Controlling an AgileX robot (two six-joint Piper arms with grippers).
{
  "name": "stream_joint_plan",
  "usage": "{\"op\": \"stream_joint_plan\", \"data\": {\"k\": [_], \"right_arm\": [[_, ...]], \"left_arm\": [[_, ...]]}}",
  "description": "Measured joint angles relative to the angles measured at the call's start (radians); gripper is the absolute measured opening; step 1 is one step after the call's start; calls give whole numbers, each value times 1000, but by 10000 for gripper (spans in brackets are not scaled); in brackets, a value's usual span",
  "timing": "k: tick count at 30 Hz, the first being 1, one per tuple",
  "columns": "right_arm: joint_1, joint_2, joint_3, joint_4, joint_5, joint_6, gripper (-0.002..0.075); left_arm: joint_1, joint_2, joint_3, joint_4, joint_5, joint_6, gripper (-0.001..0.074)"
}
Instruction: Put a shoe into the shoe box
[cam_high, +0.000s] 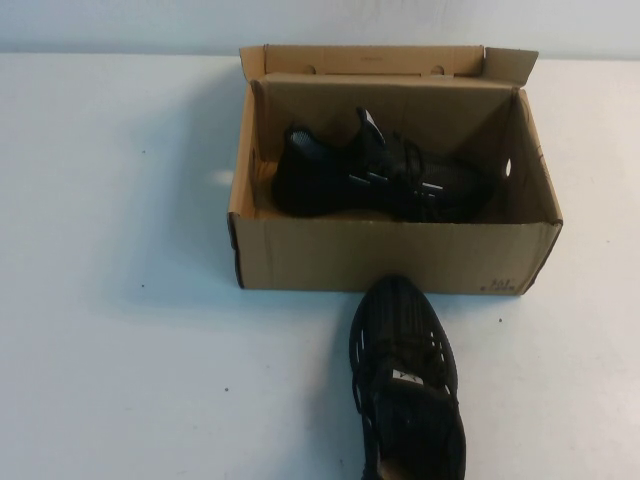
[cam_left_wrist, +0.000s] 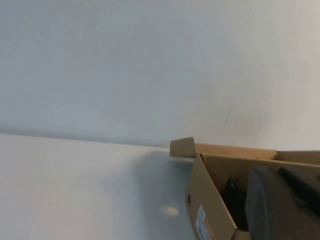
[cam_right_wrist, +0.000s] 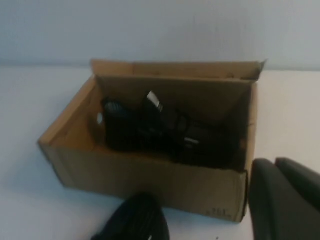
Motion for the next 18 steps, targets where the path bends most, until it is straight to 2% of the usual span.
{"op": "stream_joint_plan", "data": {"k": [4,7,12,18], "right_arm": [[27,81,-45,156,130,-315,-16],[79,199,-120,216,260,-438,-16],[197,378,-248,186,354,-479,-8],[405,526,-298,29,368,-433,66]], "left_arm": [[0,14,-21,-17,75,61,-1],[0,47,-68,-16,154,73,-1],[0,135,-158,-34,343,74,-1],[0,234,-214,-62,495,74,-1]]}}
